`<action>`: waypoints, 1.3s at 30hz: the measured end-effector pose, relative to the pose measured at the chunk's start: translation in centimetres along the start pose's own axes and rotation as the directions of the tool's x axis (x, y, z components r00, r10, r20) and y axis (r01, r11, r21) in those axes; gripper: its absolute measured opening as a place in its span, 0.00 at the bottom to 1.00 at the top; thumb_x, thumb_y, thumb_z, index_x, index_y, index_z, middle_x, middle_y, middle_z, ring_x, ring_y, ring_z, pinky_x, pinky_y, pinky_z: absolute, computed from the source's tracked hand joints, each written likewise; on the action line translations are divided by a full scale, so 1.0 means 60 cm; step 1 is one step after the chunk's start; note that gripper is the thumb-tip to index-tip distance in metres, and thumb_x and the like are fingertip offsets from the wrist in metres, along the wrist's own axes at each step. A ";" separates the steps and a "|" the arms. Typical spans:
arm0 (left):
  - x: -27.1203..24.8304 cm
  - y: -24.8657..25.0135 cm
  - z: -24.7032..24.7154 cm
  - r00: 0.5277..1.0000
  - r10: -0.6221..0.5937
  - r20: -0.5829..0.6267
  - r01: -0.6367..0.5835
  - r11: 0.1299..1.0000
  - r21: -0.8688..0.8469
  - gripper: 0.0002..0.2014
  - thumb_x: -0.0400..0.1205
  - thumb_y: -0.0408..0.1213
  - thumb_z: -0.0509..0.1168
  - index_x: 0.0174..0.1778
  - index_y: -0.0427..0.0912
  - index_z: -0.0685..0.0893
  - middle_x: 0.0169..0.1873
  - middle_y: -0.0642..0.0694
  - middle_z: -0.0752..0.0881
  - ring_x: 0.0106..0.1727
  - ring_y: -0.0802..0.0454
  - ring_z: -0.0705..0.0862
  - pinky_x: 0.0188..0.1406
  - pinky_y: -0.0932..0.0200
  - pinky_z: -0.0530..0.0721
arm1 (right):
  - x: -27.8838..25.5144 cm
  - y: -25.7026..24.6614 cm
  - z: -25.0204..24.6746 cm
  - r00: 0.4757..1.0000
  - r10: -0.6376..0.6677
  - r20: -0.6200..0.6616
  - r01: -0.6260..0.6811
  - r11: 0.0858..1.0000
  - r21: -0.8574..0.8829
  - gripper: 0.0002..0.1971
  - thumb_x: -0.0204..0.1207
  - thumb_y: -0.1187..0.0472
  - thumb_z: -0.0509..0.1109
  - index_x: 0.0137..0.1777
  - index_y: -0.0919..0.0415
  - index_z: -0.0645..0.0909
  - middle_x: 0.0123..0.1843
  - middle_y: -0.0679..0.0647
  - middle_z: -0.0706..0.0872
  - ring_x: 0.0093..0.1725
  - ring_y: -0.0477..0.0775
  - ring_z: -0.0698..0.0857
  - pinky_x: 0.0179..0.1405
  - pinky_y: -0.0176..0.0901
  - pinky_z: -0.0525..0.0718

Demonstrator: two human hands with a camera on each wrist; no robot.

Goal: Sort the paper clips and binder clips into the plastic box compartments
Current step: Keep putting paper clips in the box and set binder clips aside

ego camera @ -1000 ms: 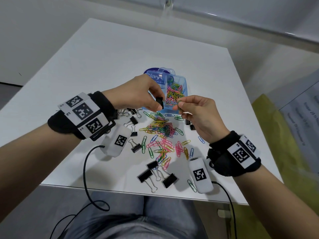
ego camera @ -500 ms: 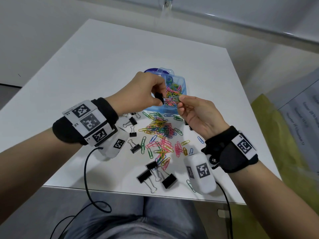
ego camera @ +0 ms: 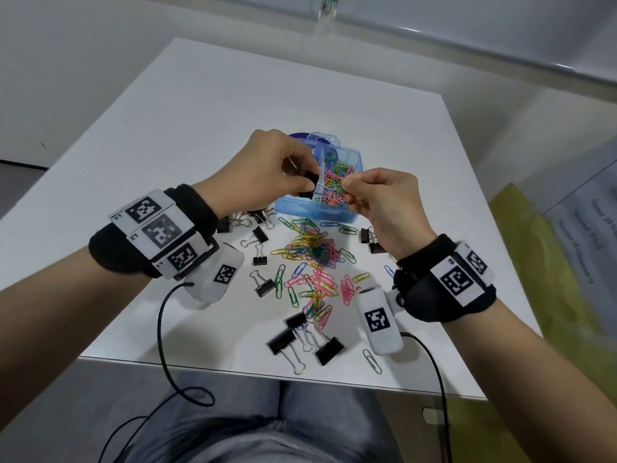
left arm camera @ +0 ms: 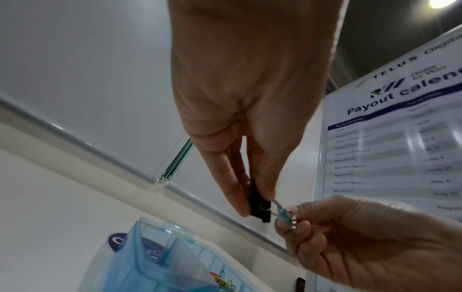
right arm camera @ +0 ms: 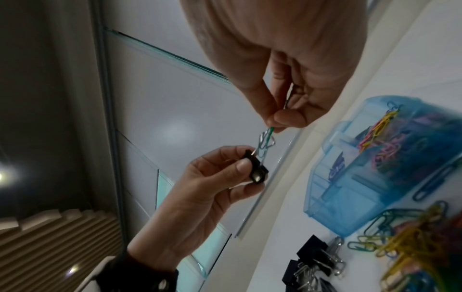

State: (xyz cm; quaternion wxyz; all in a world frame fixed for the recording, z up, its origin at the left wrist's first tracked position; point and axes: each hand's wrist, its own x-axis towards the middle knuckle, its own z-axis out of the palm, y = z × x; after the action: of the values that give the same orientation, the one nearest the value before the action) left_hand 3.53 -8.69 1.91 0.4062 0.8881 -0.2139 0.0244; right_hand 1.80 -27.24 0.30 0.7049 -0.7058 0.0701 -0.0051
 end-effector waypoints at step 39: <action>0.006 -0.028 -0.015 0.986 -0.168 -0.021 0.156 0.953 -0.258 0.05 0.78 0.26 0.69 0.47 0.33 0.87 0.42 0.33 0.88 0.43 0.39 0.90 0.43 0.51 0.92 | 0.023 0.000 -0.028 0.988 0.130 0.083 -0.134 0.990 0.052 0.06 0.73 0.77 0.68 0.40 0.70 0.85 0.27 0.56 0.83 0.25 0.48 0.79 0.27 0.38 0.83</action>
State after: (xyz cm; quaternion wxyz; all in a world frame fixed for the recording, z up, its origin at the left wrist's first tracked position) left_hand 4.62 -7.18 1.42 0.5223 0.8422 -0.1329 -0.0176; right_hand 2.98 -29.08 0.16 0.7257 -0.6789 0.0885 0.0675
